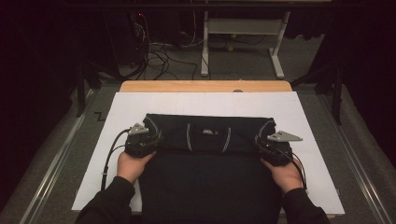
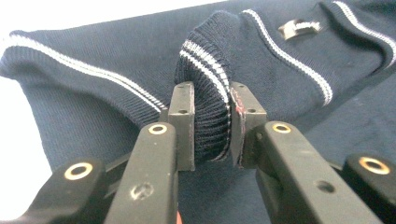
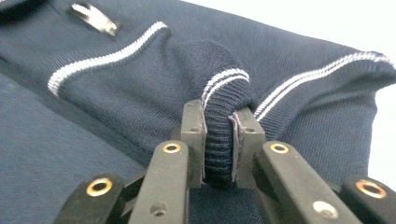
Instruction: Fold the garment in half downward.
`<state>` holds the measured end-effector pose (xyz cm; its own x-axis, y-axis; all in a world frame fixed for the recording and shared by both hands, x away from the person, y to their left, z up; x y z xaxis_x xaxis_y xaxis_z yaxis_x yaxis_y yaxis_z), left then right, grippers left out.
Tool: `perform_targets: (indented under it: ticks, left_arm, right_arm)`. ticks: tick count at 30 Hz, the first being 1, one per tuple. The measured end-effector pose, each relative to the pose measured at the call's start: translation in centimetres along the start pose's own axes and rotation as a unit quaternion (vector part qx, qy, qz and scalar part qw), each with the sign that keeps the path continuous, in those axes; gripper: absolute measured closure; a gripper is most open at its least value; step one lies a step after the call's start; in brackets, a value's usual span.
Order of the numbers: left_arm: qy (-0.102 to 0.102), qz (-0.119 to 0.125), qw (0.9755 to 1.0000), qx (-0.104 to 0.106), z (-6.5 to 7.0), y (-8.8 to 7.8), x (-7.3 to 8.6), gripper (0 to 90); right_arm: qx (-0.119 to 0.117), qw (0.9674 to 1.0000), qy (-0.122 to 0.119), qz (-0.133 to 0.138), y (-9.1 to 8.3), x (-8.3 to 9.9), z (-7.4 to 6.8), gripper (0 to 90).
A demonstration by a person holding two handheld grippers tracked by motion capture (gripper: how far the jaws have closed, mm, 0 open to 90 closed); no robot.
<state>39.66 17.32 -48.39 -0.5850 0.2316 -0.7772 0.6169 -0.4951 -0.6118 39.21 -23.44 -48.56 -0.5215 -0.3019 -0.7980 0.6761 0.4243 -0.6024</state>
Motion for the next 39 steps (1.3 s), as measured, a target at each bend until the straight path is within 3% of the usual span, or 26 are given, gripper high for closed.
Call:
perform_targets:
  ticks: [8, 16, 20, 29, 39]
  left_arm:
    - [0.027, 0.003, 0.9996, 0.007, 1.6, -1.8, 0.1, 70.6]
    - [0.043, 0.001, 0.9988, 0.022, 3.2, -3.1, 2.3, 70.5]
    - [0.035, 0.002, 0.9986, 0.039, 3.8, -3.7, 3.5, 70.4]
    - [0.032, -0.005, 0.9981, 0.053, 4.7, -4.5, 6.0, 70.4]
    - [0.032, -0.011, 0.9979, 0.054, 4.8, -5.0, 6.6, 70.3]
  right_arm:
    - [-0.004, 0.9991, -0.005, 0.043, -2.7, 0.5, -0.8, 79.3]
    - [-0.013, 0.9989, -0.018, 0.04, -4.3, 2.4, -1.2, 79.2]
    - [-0.014, 0.9989, -0.024, 0.038, -5.1, 3.1, -1.6, 79.1]
    - [-0.017, 0.999, -0.025, 0.032, -6.1, 4.5, -2.4, 79.1]
    - [-0.022, 0.999, -0.017, 0.034, -6.9, 5.4, -3.2, 78.7]
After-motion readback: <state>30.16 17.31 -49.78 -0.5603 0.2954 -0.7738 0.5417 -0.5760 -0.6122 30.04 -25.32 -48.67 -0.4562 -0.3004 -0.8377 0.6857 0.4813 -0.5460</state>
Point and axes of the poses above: each handheld gripper's, and its own axes: y roughly forward along the jaws, x roughly out of its underside, z roughly to its right, the point moved 5 cm from there along y, roughly forward along the jaws, and after that the axes turned 3 degrees about -x, right-handed, at the moved point
